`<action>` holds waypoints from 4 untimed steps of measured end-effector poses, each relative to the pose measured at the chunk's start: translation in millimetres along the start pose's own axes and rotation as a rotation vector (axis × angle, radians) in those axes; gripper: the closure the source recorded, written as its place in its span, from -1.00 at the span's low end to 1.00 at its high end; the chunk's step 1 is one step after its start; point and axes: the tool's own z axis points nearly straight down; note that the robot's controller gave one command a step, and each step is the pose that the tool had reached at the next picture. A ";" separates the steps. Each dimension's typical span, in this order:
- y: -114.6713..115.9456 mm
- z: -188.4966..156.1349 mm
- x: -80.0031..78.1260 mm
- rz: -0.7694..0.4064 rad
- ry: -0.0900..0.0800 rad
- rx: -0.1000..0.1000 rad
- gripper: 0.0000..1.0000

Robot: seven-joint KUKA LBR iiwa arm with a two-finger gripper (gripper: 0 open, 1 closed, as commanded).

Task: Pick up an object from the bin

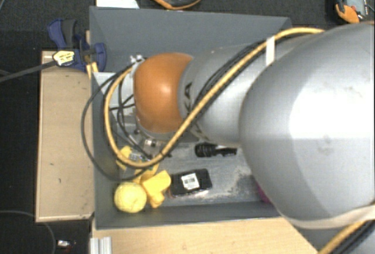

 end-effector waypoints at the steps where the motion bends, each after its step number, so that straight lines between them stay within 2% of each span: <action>1: -1.1 57.0 -18.3 -0.057 -0.008 -0.003 -1.00; 2: 7.5 57.0 -28.3 0.055 -0.010 -0.010 1.00; 4: 7.6 56.4 -28.4 0.055 -0.010 -0.010 1.00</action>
Offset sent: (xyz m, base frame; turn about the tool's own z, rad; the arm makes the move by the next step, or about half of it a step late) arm 0.0285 -0.0015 -0.0575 0.0584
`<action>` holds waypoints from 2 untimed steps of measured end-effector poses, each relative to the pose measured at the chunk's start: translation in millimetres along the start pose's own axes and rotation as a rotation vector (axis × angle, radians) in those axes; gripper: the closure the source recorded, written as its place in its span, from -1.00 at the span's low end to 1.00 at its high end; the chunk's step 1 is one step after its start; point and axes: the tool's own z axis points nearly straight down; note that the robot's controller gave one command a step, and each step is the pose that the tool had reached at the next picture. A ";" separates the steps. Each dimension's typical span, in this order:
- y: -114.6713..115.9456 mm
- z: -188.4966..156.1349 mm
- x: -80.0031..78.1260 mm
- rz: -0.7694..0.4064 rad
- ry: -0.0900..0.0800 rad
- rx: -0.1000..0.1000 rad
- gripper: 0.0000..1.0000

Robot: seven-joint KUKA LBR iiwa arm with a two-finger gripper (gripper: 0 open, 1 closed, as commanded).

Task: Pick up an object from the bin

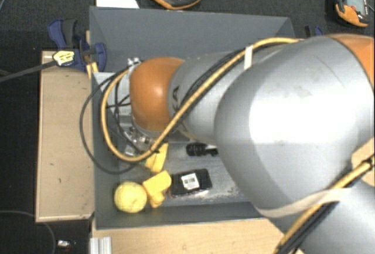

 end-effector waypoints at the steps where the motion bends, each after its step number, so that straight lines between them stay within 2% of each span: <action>1: 0.1 -8.7 -0.1 0.001 -0.001 -0.002 1.00; 2: 0.7 -17.2 -0.8 0.001 -0.004 -0.005 1.00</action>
Offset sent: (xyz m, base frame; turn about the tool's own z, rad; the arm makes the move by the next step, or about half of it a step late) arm -0.0002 -0.0001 0.0203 0.0005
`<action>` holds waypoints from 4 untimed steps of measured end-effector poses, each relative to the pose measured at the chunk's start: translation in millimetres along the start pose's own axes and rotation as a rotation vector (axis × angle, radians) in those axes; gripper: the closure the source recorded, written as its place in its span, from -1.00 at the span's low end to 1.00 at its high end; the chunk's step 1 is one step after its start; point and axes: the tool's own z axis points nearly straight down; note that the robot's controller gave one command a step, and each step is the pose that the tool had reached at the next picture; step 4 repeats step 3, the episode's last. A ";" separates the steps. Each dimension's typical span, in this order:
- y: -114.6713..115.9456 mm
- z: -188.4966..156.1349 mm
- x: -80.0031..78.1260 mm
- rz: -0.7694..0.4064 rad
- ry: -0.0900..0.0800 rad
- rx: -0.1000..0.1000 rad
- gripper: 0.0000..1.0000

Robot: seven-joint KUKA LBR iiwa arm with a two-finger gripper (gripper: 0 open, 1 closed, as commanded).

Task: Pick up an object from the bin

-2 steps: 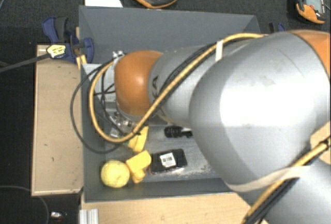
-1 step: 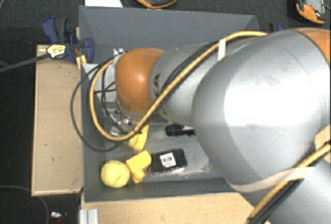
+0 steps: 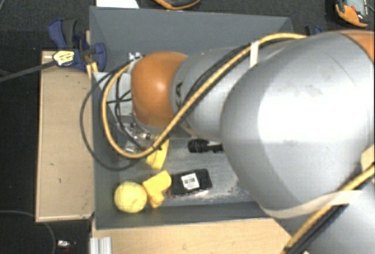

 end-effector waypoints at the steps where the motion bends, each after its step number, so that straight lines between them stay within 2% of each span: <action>1: -2.0 -22.7 1.8 -0.001 0.010 0.009 1.00; 2: 0.2 -70.6 -0.3 -0.004 0.005 0.005 1.00; 3: 1.7 -87.8 -2.1 -0.005 0.000 -0.001 1.00; 4: 1.7 -87.8 -2.1 -0.005 0.000 -0.001 1.00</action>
Offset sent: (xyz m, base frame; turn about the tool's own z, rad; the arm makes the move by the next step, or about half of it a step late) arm -0.0020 -0.0010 0.0866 -0.0002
